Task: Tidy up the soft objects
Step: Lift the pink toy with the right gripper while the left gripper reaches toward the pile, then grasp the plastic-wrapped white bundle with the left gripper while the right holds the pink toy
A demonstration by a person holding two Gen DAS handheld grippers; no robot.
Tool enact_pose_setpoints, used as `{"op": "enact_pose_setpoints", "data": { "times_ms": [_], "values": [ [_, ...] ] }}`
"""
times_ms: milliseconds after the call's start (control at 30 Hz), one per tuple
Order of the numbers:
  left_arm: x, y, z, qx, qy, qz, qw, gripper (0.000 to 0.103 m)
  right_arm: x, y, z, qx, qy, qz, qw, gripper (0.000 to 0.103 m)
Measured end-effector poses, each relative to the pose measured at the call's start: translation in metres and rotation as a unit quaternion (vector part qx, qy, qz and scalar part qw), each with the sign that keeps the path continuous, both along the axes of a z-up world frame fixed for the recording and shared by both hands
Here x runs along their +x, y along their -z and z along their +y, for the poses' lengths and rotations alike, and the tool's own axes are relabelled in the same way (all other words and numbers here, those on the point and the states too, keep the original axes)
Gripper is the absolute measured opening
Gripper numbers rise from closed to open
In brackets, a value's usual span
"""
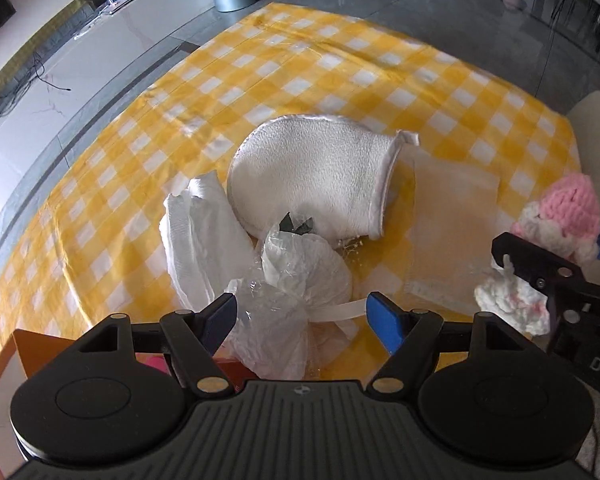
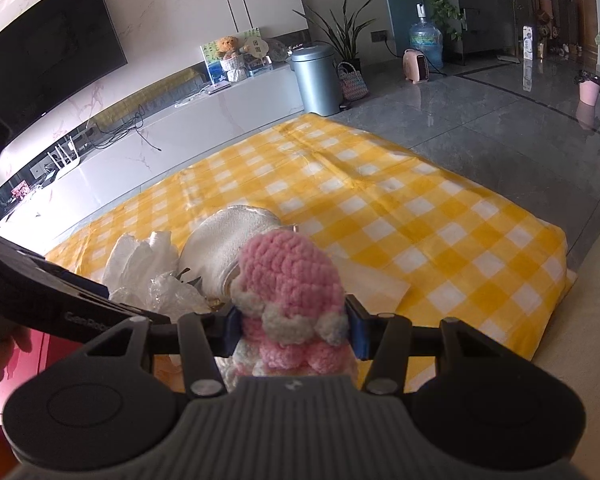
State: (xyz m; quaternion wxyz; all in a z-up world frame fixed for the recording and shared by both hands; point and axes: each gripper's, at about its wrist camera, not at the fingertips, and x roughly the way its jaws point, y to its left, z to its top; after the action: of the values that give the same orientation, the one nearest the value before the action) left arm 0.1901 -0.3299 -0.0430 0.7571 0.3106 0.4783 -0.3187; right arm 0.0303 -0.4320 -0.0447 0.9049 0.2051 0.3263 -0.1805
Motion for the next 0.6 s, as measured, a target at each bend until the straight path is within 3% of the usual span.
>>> {"op": "enact_pose_setpoints", "data": {
  "times_ms": [133, 333, 433, 600],
  "values": [
    [-0.002, 0.018, -0.008, 0.058, 0.044, -0.012, 0.9973, 0.092, 0.003, 0.000, 0.004, -0.001, -0.010, 0.002, 1.000, 0.051],
    [-0.002, 0.048, -0.015, 0.133, 0.051, -0.037, 0.9891, 0.090, 0.004, 0.001, 0.005, -0.007, -0.005, 0.011, 1.000, 0.051],
    [-0.002, 0.055, -0.011, 0.153, 0.038, -0.061, 0.9856, 0.059, 0.004, 0.001, 0.004, -0.008, -0.002, 0.011, 1.000, 0.051],
    [-0.007, 0.035, 0.005, 0.109, 0.023, -0.069, 0.9913, 0.049, 0.006, 0.003, 0.005, -0.013, -0.003, 0.017, 1.000, 0.051]
  ]
}}
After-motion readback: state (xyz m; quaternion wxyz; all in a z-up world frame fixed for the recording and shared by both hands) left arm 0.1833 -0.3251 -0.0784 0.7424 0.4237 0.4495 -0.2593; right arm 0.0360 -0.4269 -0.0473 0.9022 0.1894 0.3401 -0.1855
